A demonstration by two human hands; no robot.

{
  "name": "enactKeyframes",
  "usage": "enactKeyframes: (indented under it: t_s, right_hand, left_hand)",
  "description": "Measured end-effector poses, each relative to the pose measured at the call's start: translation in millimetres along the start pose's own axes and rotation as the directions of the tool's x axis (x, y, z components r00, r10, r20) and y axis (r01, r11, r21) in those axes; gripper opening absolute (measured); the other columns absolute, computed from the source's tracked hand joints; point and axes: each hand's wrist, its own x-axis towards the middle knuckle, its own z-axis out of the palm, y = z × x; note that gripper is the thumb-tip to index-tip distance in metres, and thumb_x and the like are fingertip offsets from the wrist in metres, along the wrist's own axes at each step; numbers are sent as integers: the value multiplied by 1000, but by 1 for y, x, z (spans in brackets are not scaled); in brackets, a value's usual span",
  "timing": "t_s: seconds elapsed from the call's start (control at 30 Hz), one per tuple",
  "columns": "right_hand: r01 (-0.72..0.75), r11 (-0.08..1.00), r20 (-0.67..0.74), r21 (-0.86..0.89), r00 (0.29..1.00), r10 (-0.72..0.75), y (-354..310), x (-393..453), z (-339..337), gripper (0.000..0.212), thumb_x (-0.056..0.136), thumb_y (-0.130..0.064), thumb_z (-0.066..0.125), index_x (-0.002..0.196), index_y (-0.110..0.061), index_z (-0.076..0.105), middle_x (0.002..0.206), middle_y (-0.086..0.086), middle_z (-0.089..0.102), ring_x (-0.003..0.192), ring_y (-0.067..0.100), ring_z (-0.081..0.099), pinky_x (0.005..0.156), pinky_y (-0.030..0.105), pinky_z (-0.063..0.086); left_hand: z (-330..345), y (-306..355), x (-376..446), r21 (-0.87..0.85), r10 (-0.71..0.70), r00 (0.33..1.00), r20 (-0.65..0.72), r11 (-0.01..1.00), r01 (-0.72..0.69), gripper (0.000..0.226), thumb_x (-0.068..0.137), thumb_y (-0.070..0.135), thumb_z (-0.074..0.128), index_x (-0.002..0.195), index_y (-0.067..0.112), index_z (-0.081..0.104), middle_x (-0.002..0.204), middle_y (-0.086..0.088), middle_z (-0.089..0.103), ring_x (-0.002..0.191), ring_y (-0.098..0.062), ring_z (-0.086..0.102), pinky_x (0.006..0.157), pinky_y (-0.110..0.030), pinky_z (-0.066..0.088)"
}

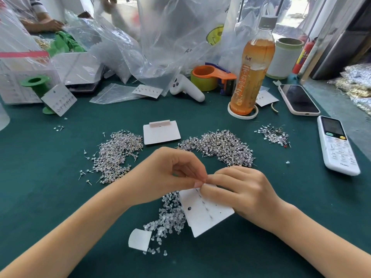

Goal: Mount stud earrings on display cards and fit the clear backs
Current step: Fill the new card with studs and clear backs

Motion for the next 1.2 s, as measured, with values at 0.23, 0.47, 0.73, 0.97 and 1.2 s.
enactKeyframes:
  t_s: [0.23,0.47,0.73,0.97,1.2]
  right_hand:
    - [18,1000,15,13,1000,-18,0,-2,1,14,87,0,64,80,-9,72,82,3,70,69,23,64,59,31,53]
    - [-9,997,20,74,1000,7,-1,-2,0,13,88,2,56,89,-11,53,82,3,71,70,22,66,58,29,52]
    - [-29,999,32,44,999,28,-1,-2,2,30,90,3,54,61,-3,61,68,7,66,59,27,62,51,31,50]
    - [-21,1000,33,13,999,21,-1,-2,4,29,87,5,58,59,-5,59,65,7,64,56,28,60,47,32,48]
    - [-24,999,46,-33,999,25,-2,-4,5,29,82,7,62,57,-7,56,58,5,57,51,26,55,45,32,46]
  left_hand:
    - [0,1,-1,97,31,999,9,995,-31,12,80,-1,71,89,7,71,86,2,73,81,-13,70,79,-24,55]
    - [0,1,-2,46,-9,1000,3,999,9,11,80,-1,72,89,6,70,84,-1,74,79,-17,71,78,-26,57]
    - [2,3,0,59,-40,999,8,997,40,13,80,-3,70,87,9,72,83,-1,74,79,-16,71,79,-29,57]
    - [3,6,1,125,-48,999,0,991,47,14,78,1,72,84,14,73,81,2,73,78,-12,69,78,-31,56]
    - [6,8,2,176,-32,999,13,984,29,14,78,1,72,84,13,73,78,11,73,75,-2,68,76,-19,54]
